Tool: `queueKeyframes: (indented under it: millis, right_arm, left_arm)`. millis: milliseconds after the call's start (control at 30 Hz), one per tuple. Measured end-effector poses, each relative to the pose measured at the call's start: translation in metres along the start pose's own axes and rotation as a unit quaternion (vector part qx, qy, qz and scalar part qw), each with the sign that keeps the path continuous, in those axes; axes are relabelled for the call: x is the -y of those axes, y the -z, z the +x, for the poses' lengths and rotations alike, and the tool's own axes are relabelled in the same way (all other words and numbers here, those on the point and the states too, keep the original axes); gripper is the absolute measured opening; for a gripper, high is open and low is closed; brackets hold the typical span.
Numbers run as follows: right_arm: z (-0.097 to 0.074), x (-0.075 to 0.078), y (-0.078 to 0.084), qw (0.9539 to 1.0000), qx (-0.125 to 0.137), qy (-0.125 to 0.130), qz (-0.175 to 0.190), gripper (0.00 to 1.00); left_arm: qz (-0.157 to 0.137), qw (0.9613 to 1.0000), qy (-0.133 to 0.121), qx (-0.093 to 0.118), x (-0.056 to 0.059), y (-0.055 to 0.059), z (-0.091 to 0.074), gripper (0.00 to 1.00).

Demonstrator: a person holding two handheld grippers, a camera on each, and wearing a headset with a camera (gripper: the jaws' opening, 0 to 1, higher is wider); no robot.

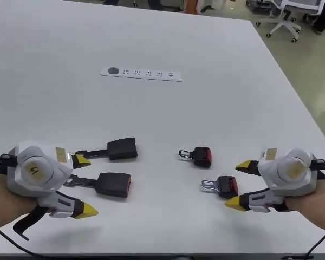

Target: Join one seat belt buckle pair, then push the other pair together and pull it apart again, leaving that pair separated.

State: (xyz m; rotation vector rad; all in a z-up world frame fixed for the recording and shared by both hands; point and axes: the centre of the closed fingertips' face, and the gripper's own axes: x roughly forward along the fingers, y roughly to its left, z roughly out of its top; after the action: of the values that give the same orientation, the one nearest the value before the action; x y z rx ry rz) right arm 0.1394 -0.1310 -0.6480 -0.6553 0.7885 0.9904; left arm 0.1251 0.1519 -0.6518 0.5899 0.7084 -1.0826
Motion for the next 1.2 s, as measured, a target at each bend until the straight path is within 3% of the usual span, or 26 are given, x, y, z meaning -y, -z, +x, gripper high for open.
queueKeyframes:
  millis: [200, 300, 567, 733, 867, 1200]
  right_arm:
    - [0.008, 0.007, -0.002, 0.9999, -0.004, -0.002, -0.01, 0.57]
    - [0.012, 0.008, 0.0, 0.9998, -0.011, -0.011, -0.012, 0.53]
    - [0.02, 0.01, 0.005, 0.9989, -0.027, -0.034, -0.019, 0.51]
    - [0.024, 0.007, 0.01, 0.9974, -0.038, -0.057, -0.022, 0.44]
    - [0.027, 0.006, 0.014, 0.996, -0.047, -0.072, -0.025, 0.41]
    - [0.034, 0.008, 0.025, 0.9917, -0.073, -0.094, -0.049, 0.41]
  left_arm:
    - [0.018, 0.9996, 0.02, -0.012, 0.004, -0.003, 0.011, 0.67]
    - [0.02, 0.9991, 0.034, -0.016, 0.005, -0.003, 0.015, 0.64]
    - [0.029, 0.9983, 0.044, -0.023, -0.001, -0.008, 0.024, 0.62]
    - [0.042, 0.9971, 0.055, -0.031, -0.004, -0.002, 0.031, 0.6]
    - [0.042, 0.9962, 0.067, -0.036, -0.005, 0.0, 0.034, 0.53]
    - [0.047, 0.9942, 0.085, -0.047, -0.002, 0.002, 0.042, 0.47]
